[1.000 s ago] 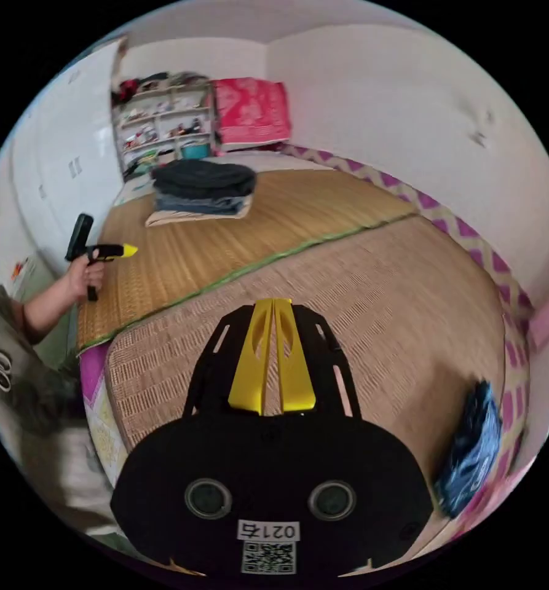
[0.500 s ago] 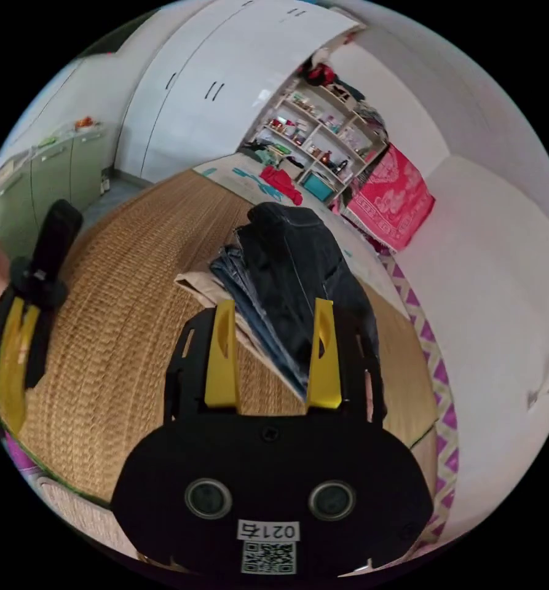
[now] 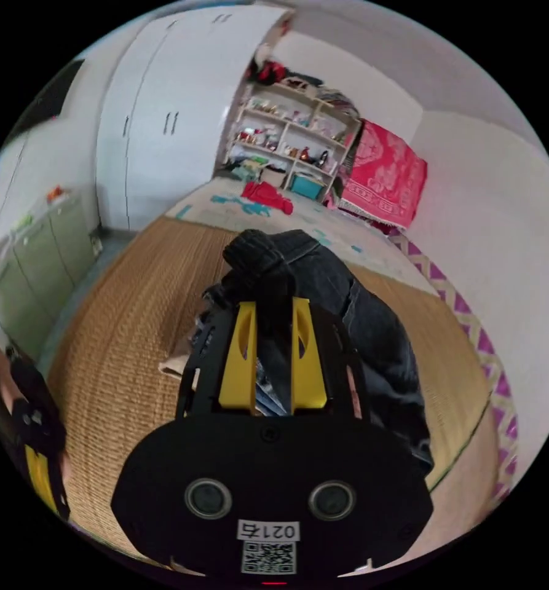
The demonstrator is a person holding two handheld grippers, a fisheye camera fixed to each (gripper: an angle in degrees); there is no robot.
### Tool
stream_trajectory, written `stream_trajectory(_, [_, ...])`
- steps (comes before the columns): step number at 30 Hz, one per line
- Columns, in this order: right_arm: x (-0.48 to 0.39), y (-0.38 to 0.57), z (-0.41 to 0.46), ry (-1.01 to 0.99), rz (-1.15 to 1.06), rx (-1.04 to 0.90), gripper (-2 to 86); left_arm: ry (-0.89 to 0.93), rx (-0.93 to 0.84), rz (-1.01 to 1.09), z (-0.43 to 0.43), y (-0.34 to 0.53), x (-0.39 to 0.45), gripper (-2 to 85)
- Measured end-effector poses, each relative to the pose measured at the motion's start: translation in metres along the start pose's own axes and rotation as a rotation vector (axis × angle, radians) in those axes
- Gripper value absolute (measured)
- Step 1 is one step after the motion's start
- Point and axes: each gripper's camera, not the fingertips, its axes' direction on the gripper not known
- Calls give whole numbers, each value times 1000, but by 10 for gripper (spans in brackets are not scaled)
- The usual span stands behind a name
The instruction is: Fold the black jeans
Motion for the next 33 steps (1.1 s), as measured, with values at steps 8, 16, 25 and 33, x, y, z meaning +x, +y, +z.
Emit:
stream_trajectory(8, [-31,-7,24,263,-304,-117,111,5,-70,-6,11,-8,-13,-9])
stream_trajectory(16, [75,-10,-46,202,-45,-63,62,-4,-79,-45,17,-14,-40,-9])
stream_trajectory(25, [281,110,-338,270,279,-15,55,-29,-103,-86,40,-23,-77,-9])
stream_trajectory(33, [233,277,-544,519,254,-287,52,-171,-153,-104,82,-36,-99,-9])
